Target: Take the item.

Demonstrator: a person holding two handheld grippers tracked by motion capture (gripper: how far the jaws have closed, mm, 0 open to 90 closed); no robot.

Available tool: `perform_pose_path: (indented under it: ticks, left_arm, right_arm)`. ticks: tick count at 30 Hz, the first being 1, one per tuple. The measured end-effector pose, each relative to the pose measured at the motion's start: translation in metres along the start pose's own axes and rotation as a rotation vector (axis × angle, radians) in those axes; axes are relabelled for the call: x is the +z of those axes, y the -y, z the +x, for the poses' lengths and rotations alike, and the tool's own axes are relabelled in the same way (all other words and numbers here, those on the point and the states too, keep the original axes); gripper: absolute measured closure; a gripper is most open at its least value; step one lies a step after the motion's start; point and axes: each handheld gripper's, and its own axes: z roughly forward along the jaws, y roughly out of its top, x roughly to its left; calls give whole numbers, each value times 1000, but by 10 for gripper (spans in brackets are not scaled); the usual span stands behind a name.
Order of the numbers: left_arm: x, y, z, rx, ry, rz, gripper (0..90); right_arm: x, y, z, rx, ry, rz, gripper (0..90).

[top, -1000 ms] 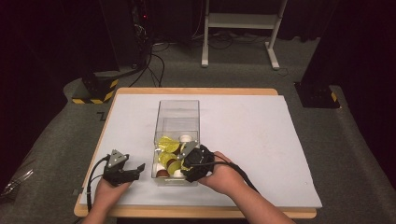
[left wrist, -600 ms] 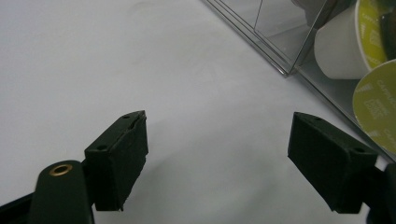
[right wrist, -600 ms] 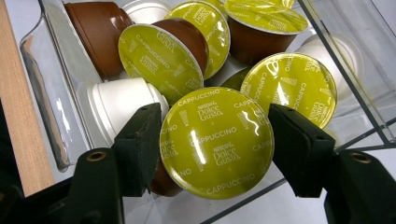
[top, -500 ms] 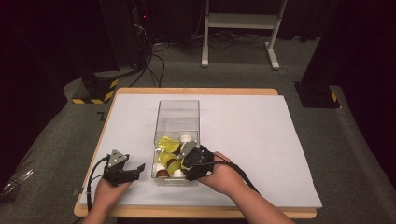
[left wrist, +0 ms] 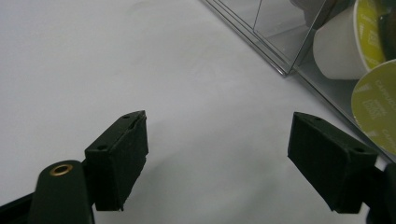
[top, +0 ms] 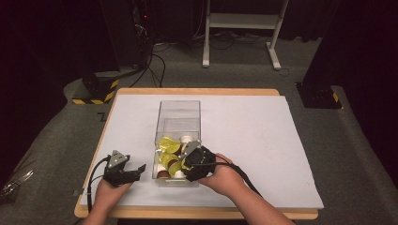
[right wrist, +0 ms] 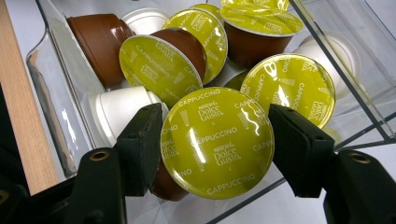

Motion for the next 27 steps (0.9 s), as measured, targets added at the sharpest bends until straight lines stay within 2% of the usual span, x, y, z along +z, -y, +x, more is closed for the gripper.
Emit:
perform_pose_path:
  ticks: [3, 8, 21, 27]
  left_arm:
    - [0, 0, -1, -11, 2, -6, 204]
    - [0, 0, 0, 2, 2, 2, 204]
    - [0, 0, -1, -14, 2, -11, 204]
    - [-1, 0, 0, 8, 4, 3, 204]
  right_arm:
    - [0, 1, 0, 15, 2, -7, 378]
    - [-1, 1, 0, 18, -2, -15, 378]
    - [-5, 1, -2, 54, -16, -57, 379]
    - [-8, 1, -4, 77, -21, -75, 379]
